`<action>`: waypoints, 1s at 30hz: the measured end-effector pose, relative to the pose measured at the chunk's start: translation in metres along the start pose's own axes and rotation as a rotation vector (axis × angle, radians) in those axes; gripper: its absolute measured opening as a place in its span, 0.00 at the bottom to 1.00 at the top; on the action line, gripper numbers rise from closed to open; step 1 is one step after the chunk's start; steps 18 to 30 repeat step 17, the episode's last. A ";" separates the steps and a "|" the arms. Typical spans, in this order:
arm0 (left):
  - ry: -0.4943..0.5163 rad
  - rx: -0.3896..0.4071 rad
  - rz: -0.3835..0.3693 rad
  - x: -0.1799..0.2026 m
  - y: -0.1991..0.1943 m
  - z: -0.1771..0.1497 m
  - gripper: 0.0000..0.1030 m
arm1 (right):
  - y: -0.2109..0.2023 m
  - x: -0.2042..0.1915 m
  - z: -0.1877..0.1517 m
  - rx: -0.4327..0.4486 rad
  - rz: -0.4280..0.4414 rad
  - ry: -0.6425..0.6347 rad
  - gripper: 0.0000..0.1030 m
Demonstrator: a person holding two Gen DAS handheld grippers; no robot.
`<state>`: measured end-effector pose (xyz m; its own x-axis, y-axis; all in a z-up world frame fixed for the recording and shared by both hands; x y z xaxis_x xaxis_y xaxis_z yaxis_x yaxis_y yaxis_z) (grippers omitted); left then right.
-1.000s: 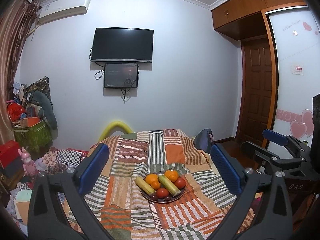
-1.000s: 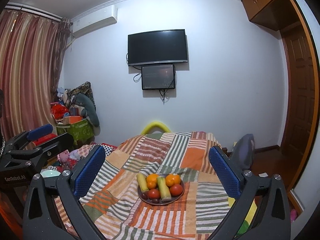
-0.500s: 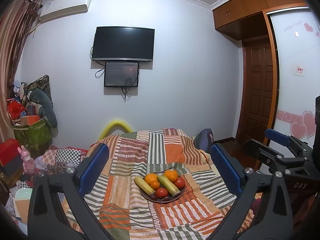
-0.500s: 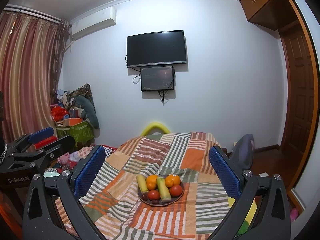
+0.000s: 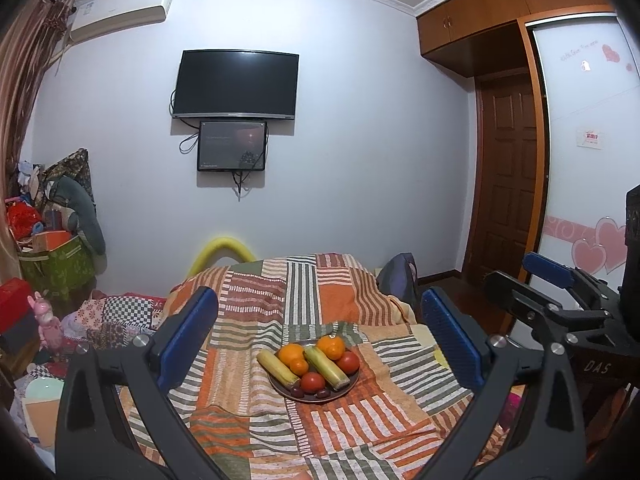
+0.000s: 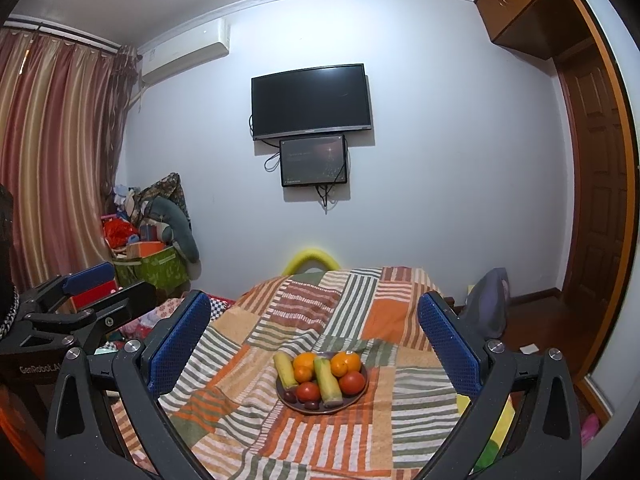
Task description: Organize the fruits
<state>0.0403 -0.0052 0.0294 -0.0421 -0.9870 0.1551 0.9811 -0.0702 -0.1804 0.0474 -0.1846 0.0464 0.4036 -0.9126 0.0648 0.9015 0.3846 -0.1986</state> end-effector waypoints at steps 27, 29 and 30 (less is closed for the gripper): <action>-0.005 -0.008 0.002 -0.001 0.002 -0.002 1.00 | 0.002 -0.004 -0.001 -0.004 -0.009 -0.002 1.00; -0.005 -0.008 0.002 -0.001 0.002 -0.002 1.00 | 0.002 -0.004 -0.001 -0.004 -0.009 -0.002 1.00; -0.005 -0.008 0.002 -0.001 0.002 -0.002 1.00 | 0.002 -0.004 -0.001 -0.004 -0.009 -0.002 1.00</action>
Point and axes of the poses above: each gripper's, at about its wrist camera, not at the fingertips, and y roughly the way its jaws point, x to its right, z to its top, the point moved 2 cm from there along y, roughly the way its jaws point, and after that the axes turned 6 degrees about -y, right-handed, at the moved point
